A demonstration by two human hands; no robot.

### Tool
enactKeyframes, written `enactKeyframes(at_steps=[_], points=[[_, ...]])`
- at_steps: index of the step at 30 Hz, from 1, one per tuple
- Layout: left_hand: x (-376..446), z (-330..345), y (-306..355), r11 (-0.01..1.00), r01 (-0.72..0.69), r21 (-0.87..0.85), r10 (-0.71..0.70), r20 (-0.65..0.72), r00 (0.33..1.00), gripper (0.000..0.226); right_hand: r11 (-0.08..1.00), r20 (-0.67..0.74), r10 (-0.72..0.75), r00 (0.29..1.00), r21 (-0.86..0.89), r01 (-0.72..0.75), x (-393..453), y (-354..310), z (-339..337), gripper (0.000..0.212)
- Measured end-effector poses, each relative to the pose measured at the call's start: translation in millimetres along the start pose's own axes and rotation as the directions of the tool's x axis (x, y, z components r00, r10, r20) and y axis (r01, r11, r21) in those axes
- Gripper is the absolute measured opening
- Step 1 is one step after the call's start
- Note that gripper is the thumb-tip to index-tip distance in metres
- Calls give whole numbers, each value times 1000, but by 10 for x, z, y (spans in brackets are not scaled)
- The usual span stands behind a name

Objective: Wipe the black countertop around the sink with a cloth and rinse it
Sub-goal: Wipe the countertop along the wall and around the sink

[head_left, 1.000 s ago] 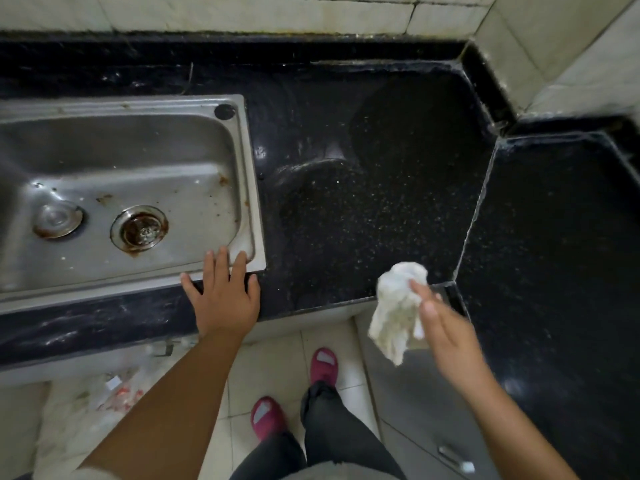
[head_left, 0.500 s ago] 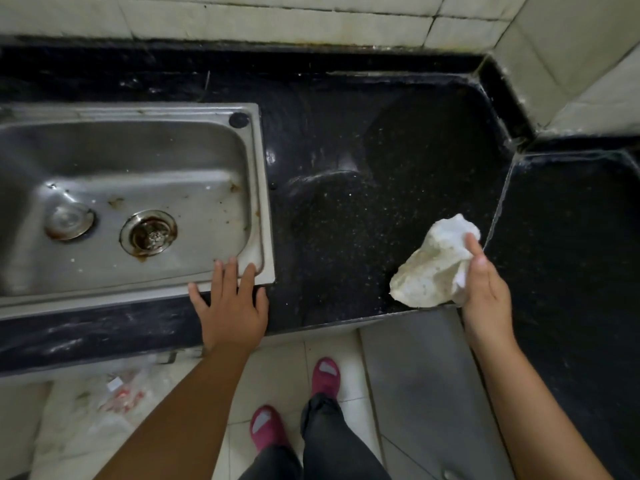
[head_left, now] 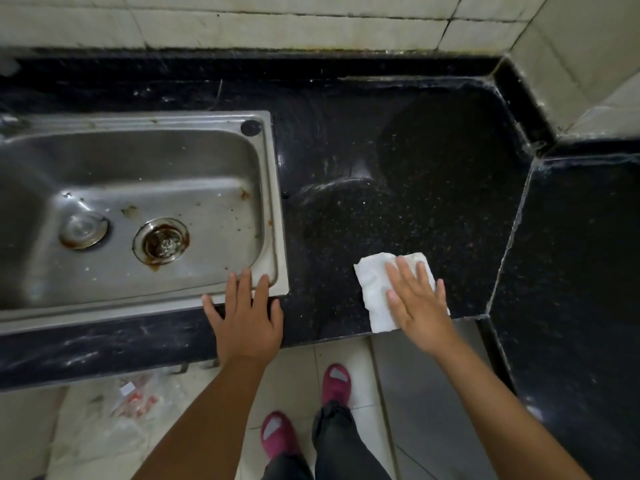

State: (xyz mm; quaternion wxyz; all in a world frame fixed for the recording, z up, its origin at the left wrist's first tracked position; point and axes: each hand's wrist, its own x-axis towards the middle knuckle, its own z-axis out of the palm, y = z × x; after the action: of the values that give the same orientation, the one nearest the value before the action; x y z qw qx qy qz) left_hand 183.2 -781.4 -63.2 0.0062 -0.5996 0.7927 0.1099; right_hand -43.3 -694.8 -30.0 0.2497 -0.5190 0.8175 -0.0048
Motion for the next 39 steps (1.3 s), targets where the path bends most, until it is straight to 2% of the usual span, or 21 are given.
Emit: enactKeyframes(at_steps=[4, 7, 9, 10, 16, 18, 19, 22, 27, 31, 33, 35, 39], points=[[-9, 20, -7, 1000, -8, 12, 8, -4, 1000, 73, 967, -11, 120, 993, -226, -119, 102, -141, -28, 63], [-2, 42, -18, 1000, -8, 13, 8, -12, 1000, 69, 978, -212, 85, 974, -169, -123, 198, -301, 68, 69], [4, 48, -15, 1000, -19, 6, 19, -17, 1000, 60, 983, -241, 16, 971, -176, -60, 219, -308, 177, 59], [6, 44, -13, 1000, -29, 1, 29, -42, 999, 56, 982, -216, 20, 976, -178, -60, 197, -297, 204, 56], [15, 41, -21, 999, -40, 10, 41, -92, 995, 51, 978, -151, -11, 988, -207, -21, 173, -102, 147, 73], [25, 49, -22, 999, -36, 17, 38, -118, 992, 50, 982, -130, 21, 991, -183, -45, 337, -27, 28, 80], [25, 57, -20, 999, -33, 20, 35, -132, 991, 49, 984, -142, 53, 988, -162, -76, 457, 12, -36, 79], [24, 71, -11, 999, -28, 44, 34, -141, 989, 49, 976, -146, 122, 982, -164, -146, 886, -45, -215, 56], [50, 123, -28, 995, -22, 99, 35, -134, 990, 48, 978, -82, -35, 996, -206, 17, 1241, -465, -192, 54], [48, 125, -40, 998, 11, 58, -3, -134, 991, 55, 951, -84, -195, 977, -260, 167, 922, -303, -70, 65], [42, 113, -38, 999, 13, 44, -6, -141, 990, 59, 963, -83, -131, 988, -247, 107, 728, -37, -64, 71], [41, 121, -41, 999, -13, 51, 22, -181, 983, 48, 982, -56, -21, 998, -190, 10, 586, 220, -118, 76], [40, 128, -30, 999, -14, 37, 21, -213, 977, 46, 977, -149, 110, 983, -165, -135, 834, 507, -383, 51]])
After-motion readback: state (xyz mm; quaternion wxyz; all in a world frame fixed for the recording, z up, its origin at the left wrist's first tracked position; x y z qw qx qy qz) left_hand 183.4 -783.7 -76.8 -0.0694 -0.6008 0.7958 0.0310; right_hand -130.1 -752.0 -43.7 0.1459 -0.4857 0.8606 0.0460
